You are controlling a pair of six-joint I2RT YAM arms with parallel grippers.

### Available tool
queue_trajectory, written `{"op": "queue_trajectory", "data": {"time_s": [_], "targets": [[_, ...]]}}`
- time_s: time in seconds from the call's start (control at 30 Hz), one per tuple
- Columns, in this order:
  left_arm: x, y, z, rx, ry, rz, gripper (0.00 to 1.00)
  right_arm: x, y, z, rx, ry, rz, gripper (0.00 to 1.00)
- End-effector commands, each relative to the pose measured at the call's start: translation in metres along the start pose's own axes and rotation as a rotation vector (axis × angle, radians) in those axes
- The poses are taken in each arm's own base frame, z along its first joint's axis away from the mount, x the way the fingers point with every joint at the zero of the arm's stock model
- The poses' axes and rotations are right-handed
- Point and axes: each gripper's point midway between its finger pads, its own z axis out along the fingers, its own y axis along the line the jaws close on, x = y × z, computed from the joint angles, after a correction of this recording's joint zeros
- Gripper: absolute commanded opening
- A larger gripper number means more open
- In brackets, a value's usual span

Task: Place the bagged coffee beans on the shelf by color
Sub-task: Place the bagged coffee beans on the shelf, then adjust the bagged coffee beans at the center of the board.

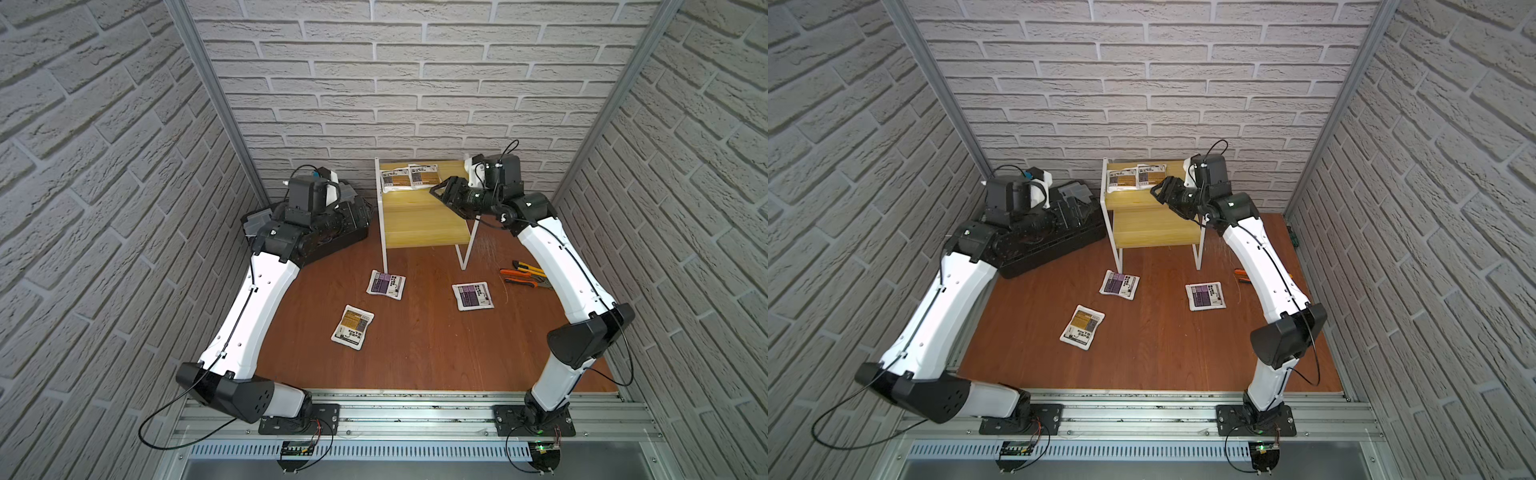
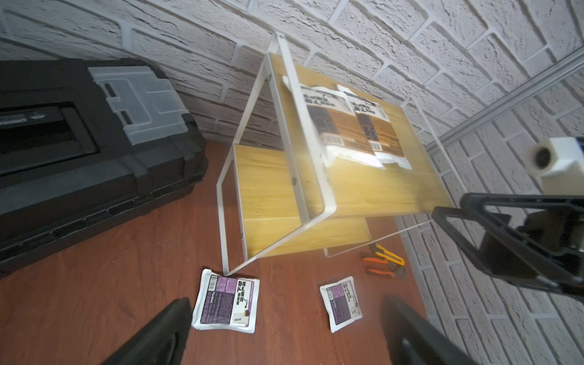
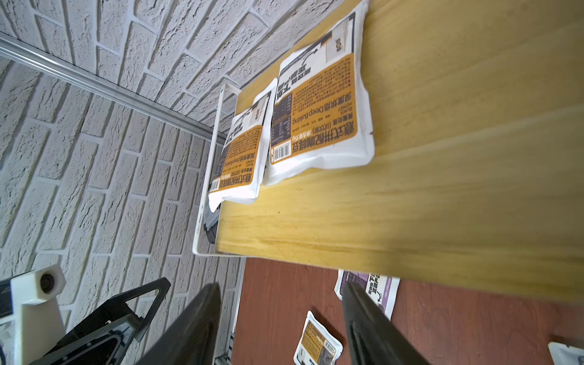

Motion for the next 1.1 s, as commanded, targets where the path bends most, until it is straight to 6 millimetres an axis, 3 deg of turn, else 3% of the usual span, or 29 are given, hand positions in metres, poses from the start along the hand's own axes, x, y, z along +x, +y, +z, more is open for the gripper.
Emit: {"op": "queue_trajectory", "data": {"time_s": [0.0, 0.27, 0.43, 0.6, 0.83, 1.07], "targets": [[0.008, 0.024, -0.014, -0.095, -0.058, -0.014, 0.98, 0.007, 0.024, -0.025, -0.079, -0.02, -0.058, 0.66], [0.09, 0.079, -0.018, -0.223, 0.033, -0.121, 0.98, 0.069, 0.014, -0.044, -0.075, 0.071, -0.129, 0.66], [0.143, 0.11, -0.009, -0.296, 0.12, -0.163, 0.99, 0.119, -0.009, -0.044, -0.04, 0.159, -0.164, 0.67], [0.184, 0.129, 0.011, -0.325, 0.214, -0.184, 0.98, 0.174, -0.043, -0.035, 0.015, 0.259, -0.181, 0.67], [0.222, 0.143, 0.045, -0.324, 0.306, -0.211, 0.98, 0.222, -0.098, -0.027, 0.12, 0.314, -0.141, 0.67], [0.244, 0.156, 0.073, -0.346, 0.383, -0.169, 0.98, 0.243, -0.127, -0.029, 0.175, 0.337, -0.107, 0.67]]}}
